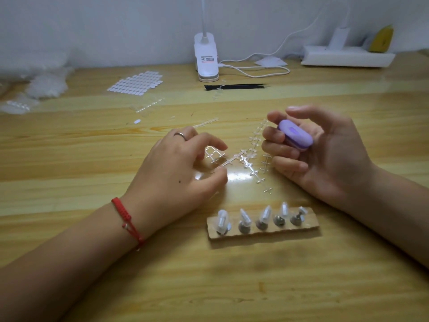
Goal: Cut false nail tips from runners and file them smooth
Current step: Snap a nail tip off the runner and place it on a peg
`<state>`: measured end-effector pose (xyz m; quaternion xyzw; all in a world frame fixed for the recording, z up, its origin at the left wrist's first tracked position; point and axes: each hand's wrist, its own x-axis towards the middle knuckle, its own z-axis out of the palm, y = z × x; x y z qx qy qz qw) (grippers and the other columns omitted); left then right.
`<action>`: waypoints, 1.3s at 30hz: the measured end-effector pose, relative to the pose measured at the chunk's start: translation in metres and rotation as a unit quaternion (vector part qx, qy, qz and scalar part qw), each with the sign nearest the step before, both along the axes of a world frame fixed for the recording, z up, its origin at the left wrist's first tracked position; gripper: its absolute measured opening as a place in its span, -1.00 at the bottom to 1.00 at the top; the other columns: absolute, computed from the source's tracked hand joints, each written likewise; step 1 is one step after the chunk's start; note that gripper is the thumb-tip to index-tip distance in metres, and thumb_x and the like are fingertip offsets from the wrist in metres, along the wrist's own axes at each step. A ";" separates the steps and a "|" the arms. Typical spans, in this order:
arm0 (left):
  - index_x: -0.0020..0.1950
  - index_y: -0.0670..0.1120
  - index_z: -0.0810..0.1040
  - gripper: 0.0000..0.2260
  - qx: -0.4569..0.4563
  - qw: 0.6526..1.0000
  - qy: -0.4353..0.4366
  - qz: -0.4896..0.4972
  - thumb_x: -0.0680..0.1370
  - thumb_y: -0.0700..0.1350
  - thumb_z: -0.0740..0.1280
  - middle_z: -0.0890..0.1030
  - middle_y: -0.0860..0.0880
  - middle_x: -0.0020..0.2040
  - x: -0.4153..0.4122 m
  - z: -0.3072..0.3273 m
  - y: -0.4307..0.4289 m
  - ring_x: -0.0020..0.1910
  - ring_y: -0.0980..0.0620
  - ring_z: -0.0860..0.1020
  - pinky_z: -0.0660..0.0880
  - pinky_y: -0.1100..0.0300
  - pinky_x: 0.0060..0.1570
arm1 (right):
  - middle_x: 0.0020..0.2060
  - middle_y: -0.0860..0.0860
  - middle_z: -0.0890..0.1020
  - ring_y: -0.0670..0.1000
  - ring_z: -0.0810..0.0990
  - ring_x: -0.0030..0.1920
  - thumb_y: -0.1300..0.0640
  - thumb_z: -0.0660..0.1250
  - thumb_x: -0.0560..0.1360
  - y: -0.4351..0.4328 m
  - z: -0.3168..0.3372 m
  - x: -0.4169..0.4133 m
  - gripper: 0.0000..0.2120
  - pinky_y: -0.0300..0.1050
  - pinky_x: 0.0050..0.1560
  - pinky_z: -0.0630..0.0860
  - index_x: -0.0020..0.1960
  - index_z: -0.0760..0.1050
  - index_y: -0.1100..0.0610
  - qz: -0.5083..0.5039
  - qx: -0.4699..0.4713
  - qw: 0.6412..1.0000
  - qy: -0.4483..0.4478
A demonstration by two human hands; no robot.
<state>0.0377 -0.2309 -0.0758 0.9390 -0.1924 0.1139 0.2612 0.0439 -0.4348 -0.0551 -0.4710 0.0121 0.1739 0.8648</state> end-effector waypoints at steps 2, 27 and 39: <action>0.12 0.20 0.55 -0.69 0.010 1.000 0.011 -0.006 0.39 0.16 0.27 0.42 0.14 -0.17 0.000 -0.001 -0.001 -0.05 0.10 0.42 0.36 0.16 0.03 | -0.38 0.00 0.31 -0.08 0.08 -0.40 0.08 0.28 0.32 0.000 0.000 0.000 -0.84 -0.32 -0.60 0.08 -0.27 0.57 0.15 -0.002 0.001 1.000 0.001; 0.07 0.14 0.54 -0.75 0.003 1.000 -0.020 -0.005 0.41 0.02 0.26 0.36 0.16 -0.21 0.000 -0.003 0.002 -0.13 0.15 0.37 0.29 0.25 -0.15 | -0.25 -0.18 0.55 -0.12 0.45 -0.27 -0.22 0.21 0.46 -0.006 -0.016 0.000 -0.80 -0.12 -0.28 0.28 -0.03 0.55 -0.22 -0.039 -0.719 0.572 -0.393; -0.01 0.09 0.58 -0.83 -0.129 0.991 0.009 -0.026 0.43 -0.01 0.29 0.39 0.13 -0.23 0.000 0.002 0.001 -0.19 0.15 0.38 0.29 0.36 -0.22 | -0.45 -0.22 0.56 -0.23 0.45 -0.44 0.09 0.43 0.48 -0.008 -0.011 0.007 -0.98 -0.49 -0.35 0.31 -0.12 0.62 0.02 -0.125 -0.455 0.817 -0.332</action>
